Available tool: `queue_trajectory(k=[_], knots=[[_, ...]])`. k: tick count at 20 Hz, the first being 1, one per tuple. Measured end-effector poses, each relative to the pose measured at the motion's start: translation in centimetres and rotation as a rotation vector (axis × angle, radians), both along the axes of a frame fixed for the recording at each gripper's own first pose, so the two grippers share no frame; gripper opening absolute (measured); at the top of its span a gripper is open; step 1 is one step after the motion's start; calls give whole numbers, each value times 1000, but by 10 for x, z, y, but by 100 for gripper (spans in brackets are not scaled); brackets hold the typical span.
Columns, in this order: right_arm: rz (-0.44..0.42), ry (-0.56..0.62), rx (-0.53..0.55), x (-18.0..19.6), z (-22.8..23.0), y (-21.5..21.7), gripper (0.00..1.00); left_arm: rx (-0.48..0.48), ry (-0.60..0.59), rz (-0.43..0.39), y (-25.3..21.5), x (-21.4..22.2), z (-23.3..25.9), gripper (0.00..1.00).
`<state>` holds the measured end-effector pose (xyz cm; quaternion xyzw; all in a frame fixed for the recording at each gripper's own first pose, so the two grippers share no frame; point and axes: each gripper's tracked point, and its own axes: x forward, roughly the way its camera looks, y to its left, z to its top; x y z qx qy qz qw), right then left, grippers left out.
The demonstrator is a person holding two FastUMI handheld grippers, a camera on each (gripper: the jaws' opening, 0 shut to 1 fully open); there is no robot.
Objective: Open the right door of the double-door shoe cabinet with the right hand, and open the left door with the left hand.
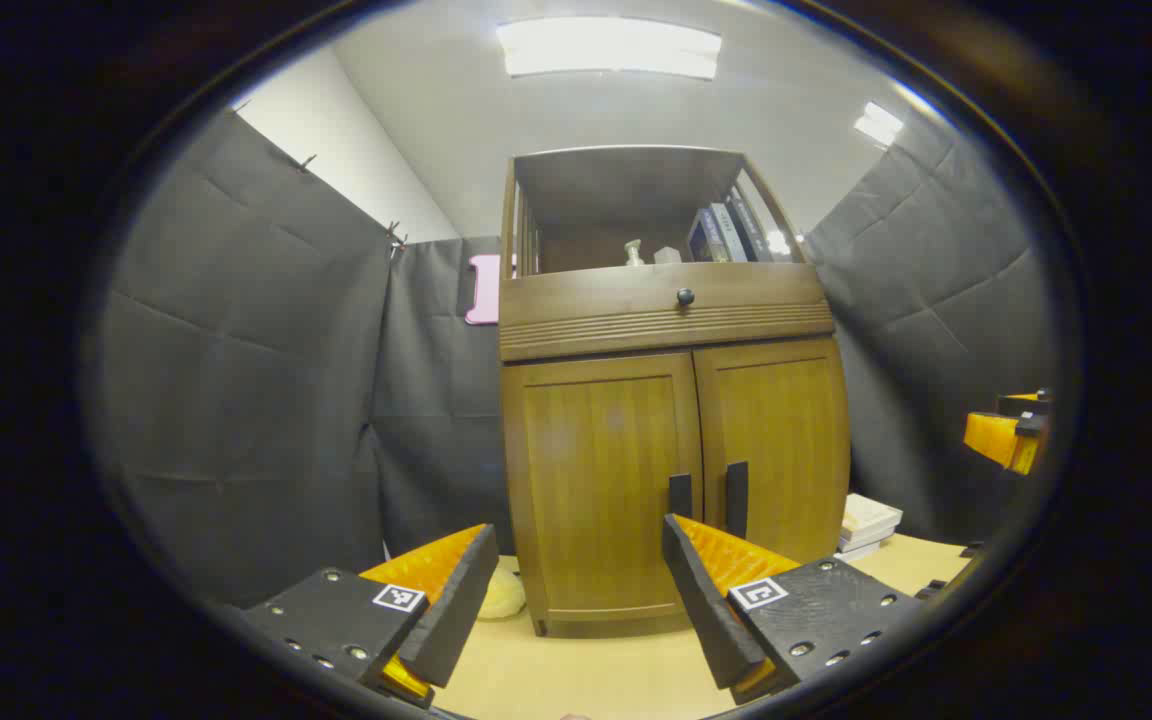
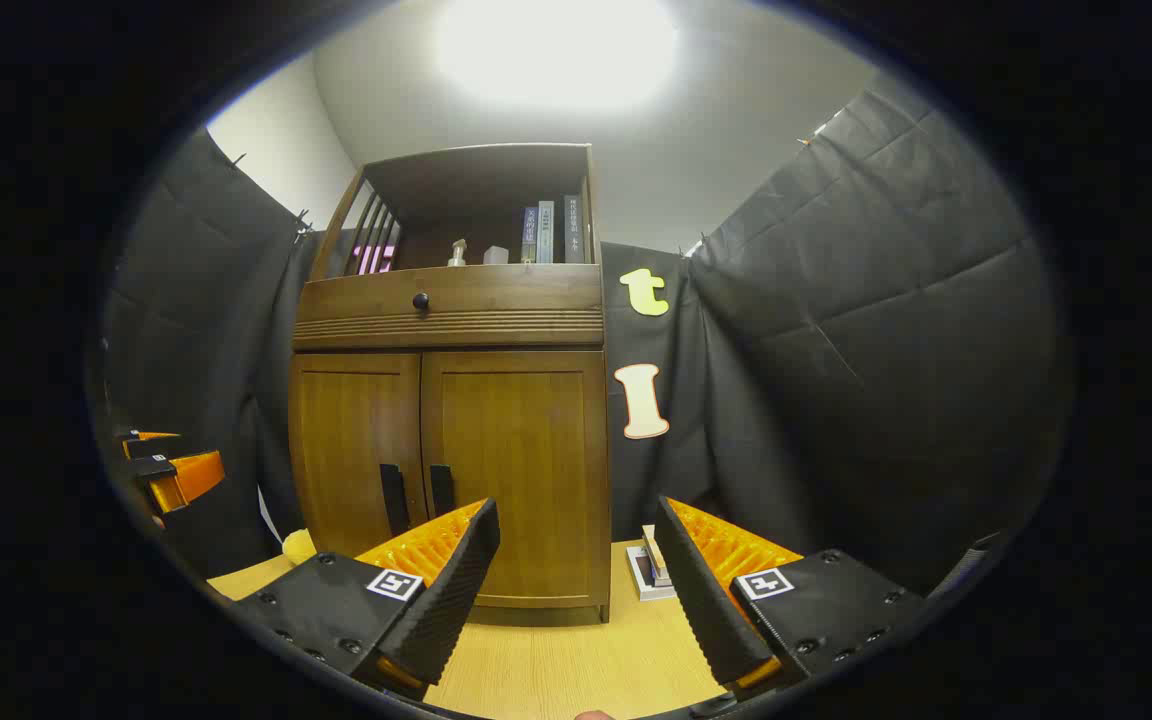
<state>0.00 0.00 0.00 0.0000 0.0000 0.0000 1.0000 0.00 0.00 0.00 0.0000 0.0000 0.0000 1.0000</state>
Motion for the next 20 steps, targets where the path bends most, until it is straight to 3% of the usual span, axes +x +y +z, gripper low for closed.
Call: queue_trajectory(k=[17, 20], knots=[[47, 0, 4, -9, -1, 24, 98, 16, -46, 7, 10, -16, 13, 95], [59, 4, 10, -4, -2, 30, 95, 19, -45, 15, 14, -21, 12, 96]])
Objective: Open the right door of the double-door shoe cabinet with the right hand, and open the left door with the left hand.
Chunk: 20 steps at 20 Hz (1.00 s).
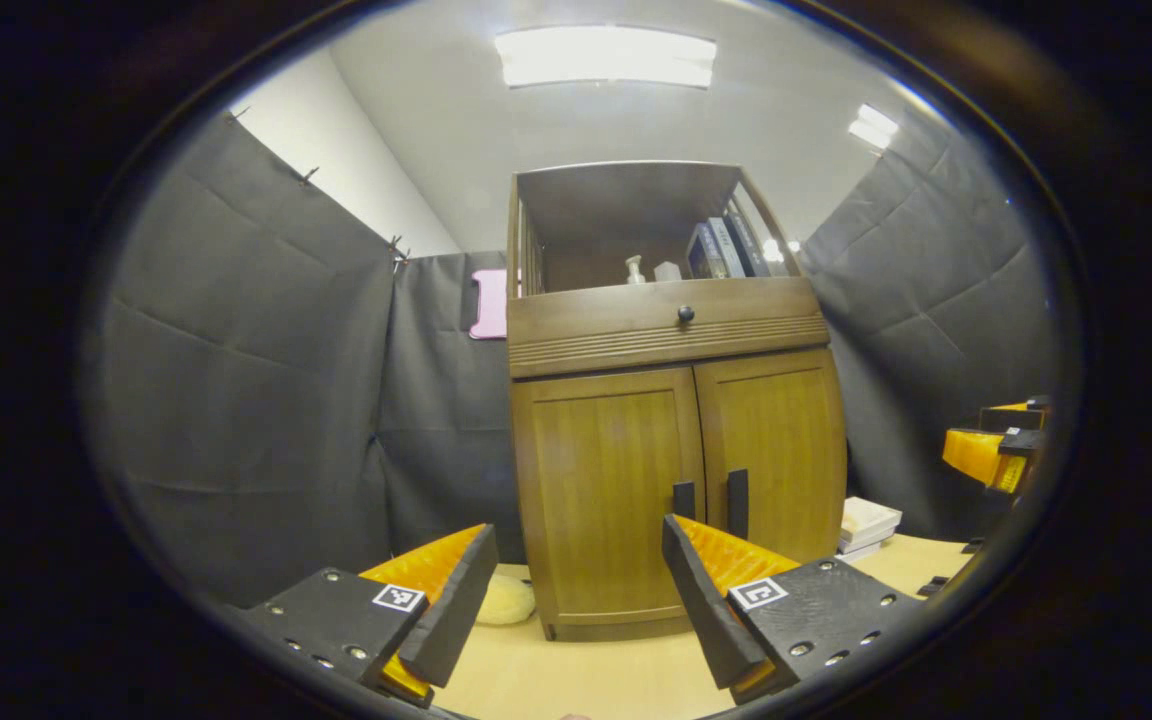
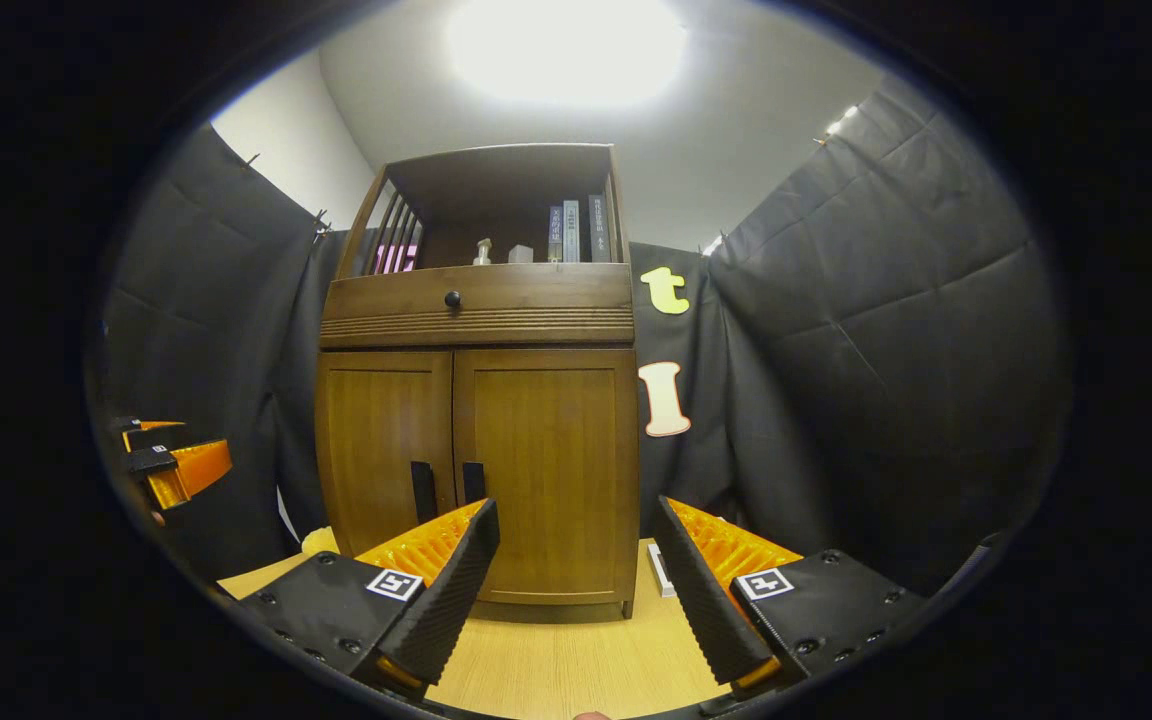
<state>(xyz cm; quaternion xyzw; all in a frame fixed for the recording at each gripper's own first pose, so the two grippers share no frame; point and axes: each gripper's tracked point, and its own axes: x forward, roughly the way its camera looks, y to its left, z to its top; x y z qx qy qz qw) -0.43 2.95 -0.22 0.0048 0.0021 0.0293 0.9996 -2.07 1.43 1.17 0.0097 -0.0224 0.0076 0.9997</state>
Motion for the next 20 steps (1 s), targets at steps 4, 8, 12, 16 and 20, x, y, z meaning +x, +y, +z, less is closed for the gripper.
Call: queue_trajectory(k=[4, 8, 12, 16, 20], knots=[[35, 9, 18, 15, -2, 14, 98, 14, -5, 14, 8, -4, 1, 96], [66, 11, 33, 35, -2, 28, 95, 17, 2, 33, 16, -9, -1, 95], [100, 27, 23, 55, -7, 45, 95, 18, 10, 57, 22, -10, -3, 95], [126, 29, 23, 73, -9, 62, 95, 25, 12, 80, 30, -13, -3, 95], [141, 21, 21, 92, -9, 77, 98, 28, 21, 103, 37, -15, -6, 95]])
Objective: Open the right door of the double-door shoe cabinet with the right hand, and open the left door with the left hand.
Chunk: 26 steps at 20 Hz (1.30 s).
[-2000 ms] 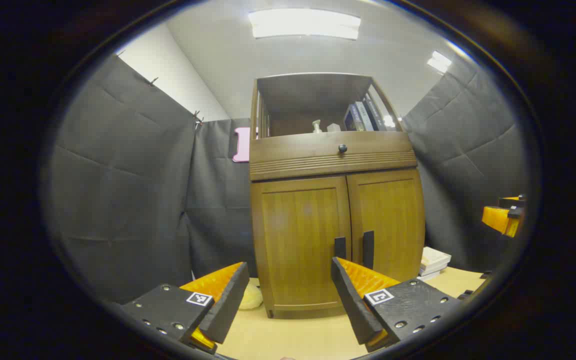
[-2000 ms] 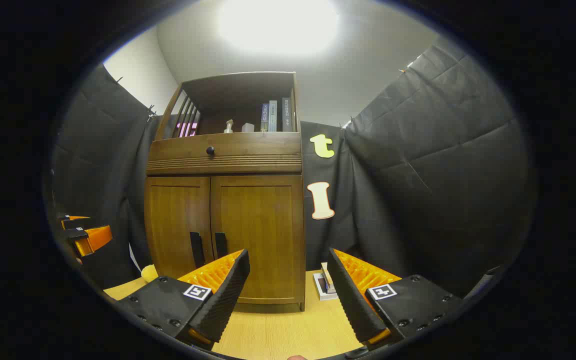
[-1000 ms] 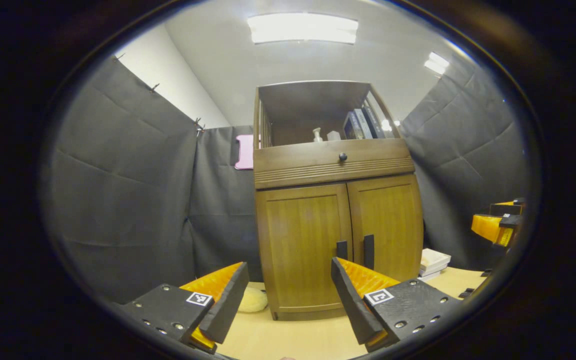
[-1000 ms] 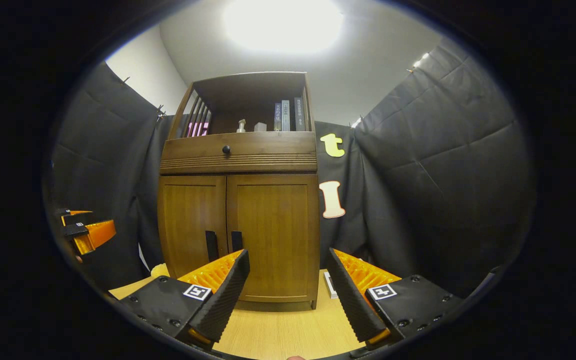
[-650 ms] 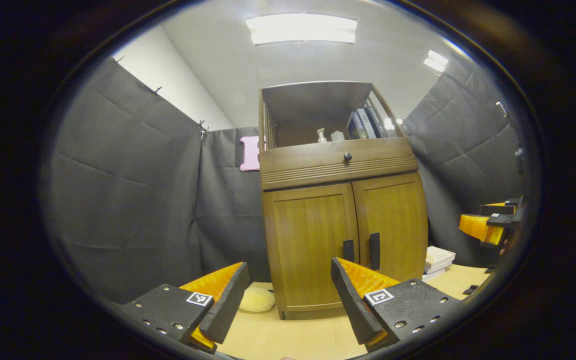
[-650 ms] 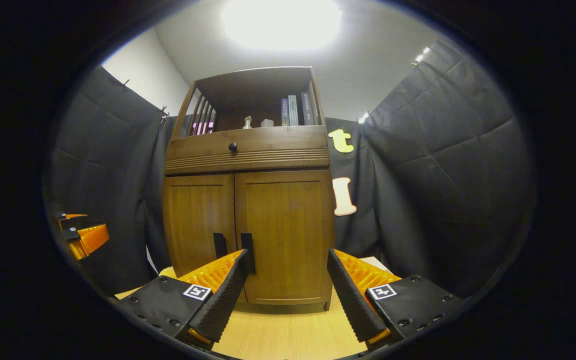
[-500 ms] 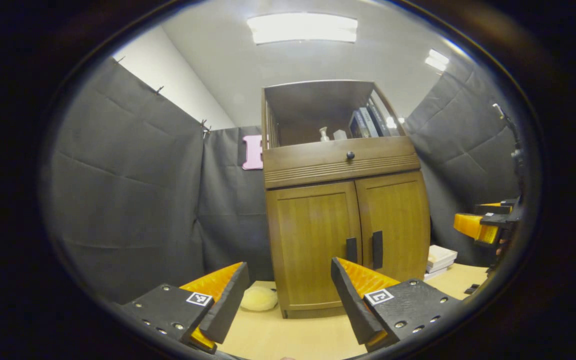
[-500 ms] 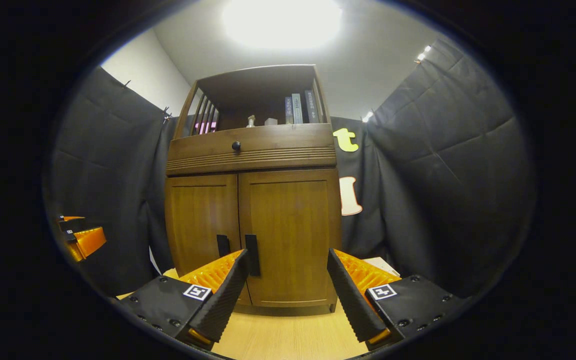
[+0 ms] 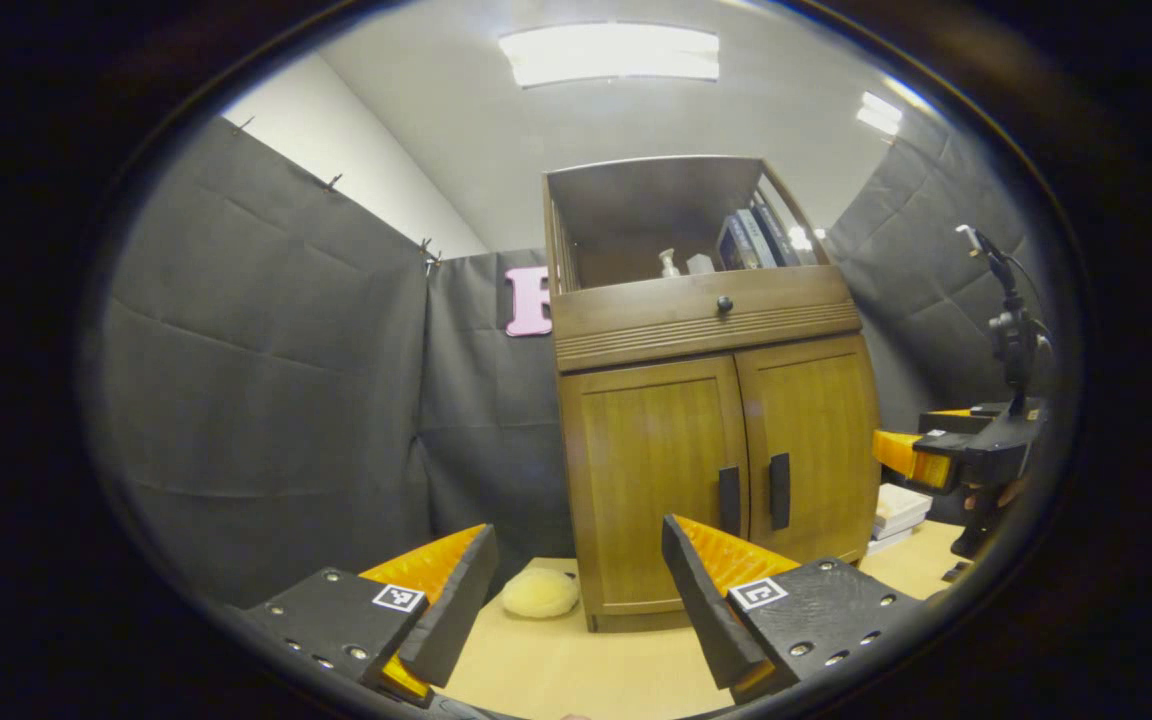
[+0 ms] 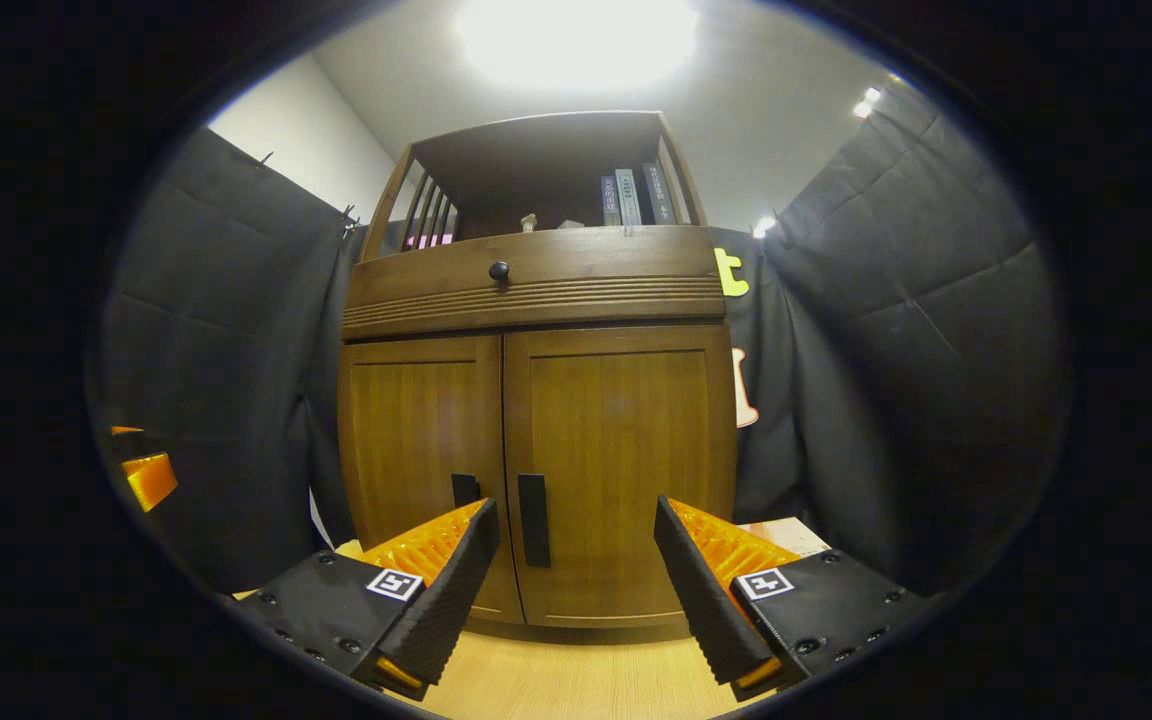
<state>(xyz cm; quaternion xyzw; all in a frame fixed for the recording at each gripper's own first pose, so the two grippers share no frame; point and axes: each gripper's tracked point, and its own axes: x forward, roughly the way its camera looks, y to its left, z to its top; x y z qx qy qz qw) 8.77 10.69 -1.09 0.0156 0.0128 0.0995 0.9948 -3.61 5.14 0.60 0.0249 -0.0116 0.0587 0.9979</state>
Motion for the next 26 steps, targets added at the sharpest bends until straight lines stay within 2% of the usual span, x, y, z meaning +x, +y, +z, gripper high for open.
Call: queue_trajectory(k=[2, 5, 6, 8, 13, 16, 17, 18, 25, 26], knots=[[8, -4, -3, 10, 0, 7, 95, 1, 3, 11, 3, -1, 0, 95], [19, 7, -3, 25, -5, 18, 98, 2, 6, 33, 9, -2, 0, 95], [21, 12, 0, 27, -8, 21, 95, 4, 7, 41, 11, -2, -1, 95], [25, 24, 3, 41, -15, 28, 98, 6, 11, 56, 15, -4, -1, 95], [30, 65, -3, 70, -34, 41, 95, 15, 21, 95, 25, -8, -2, 95], [24, 77, -8, 87, -44, 50, 98, 23, 28, 120, 31, -11, -2, 95], [23, 83, -11, 94, -48, 53, 95, 26, 29, 130, 34, -11, -2, 95], [19, 88, -14, 100, -51, 54, 98, 27, 30, 142, 36, -13, -2, 95], [27, 102, -28, 135, -69, 70, 91, 37, 50, 194, 45, -28, -6, 95], [26, 111, -27, 140, -72, 72, 82, 41, 51, 203, 47, -28, -5, 95]])
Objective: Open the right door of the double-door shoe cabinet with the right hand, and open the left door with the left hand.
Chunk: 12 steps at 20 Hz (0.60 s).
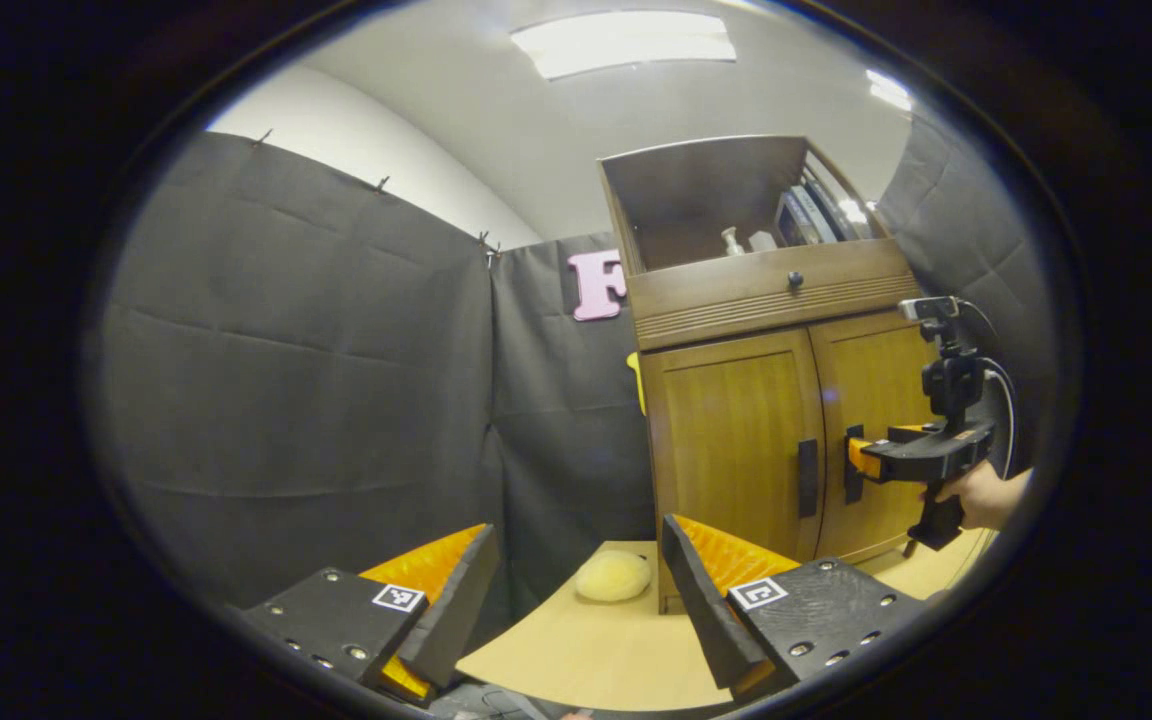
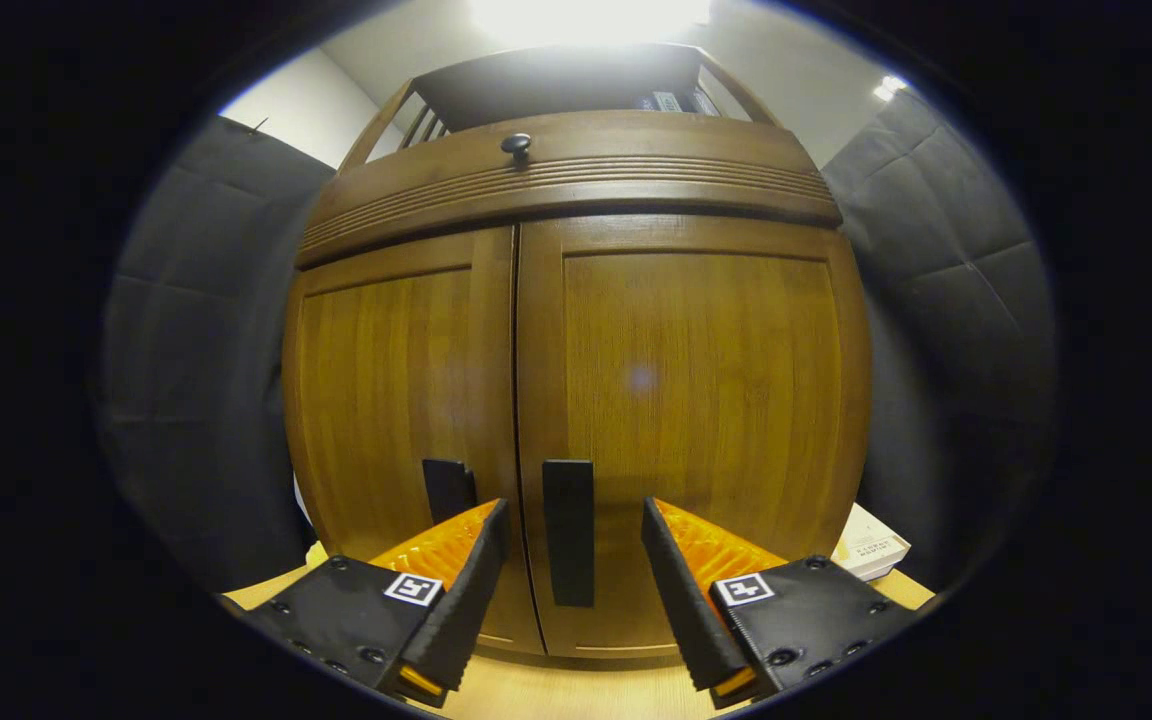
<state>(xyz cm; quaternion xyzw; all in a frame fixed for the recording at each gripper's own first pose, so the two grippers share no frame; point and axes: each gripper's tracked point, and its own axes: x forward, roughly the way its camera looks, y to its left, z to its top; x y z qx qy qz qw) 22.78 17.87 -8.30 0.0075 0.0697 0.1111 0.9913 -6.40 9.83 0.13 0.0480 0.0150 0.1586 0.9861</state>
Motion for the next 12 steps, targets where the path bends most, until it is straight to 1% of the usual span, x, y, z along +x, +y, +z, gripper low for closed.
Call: queue_trajectory(k=[2, 3, 4, 5, 6, 9, 11, 12], knots=[[6, 29, 1, 8, -13, 3, 81, 3, 2, 14, 3, -1, -1, 95], [11, 42, -1, 11, -16, 4, 83, 3, 5, 19, 4, -2, 0, 95], [13, 52, -5, 15, -20, 6, 81, 4, 9, 24, 4, -5, -1, 95], [13, 61, -11, 19, -22, 8, 83, 6, 10, 30, 5, -6, -1, 95], [13, 75, -17, 23, -26, 10, 83, 8, 14, 37, 7, -7, -2, 95], [6, 105, -14, 30, -39, 11, 68, 12, 13, 52, 11, -11, 0, 96], [6, 120, 0, 33, -39, 10, 67, 9, 15, 58, 12, -11, -2, 96], [-16, 117, 3, 40, -41, 7, 68, 6, 18, 60, 12, -10, -2, 96]])
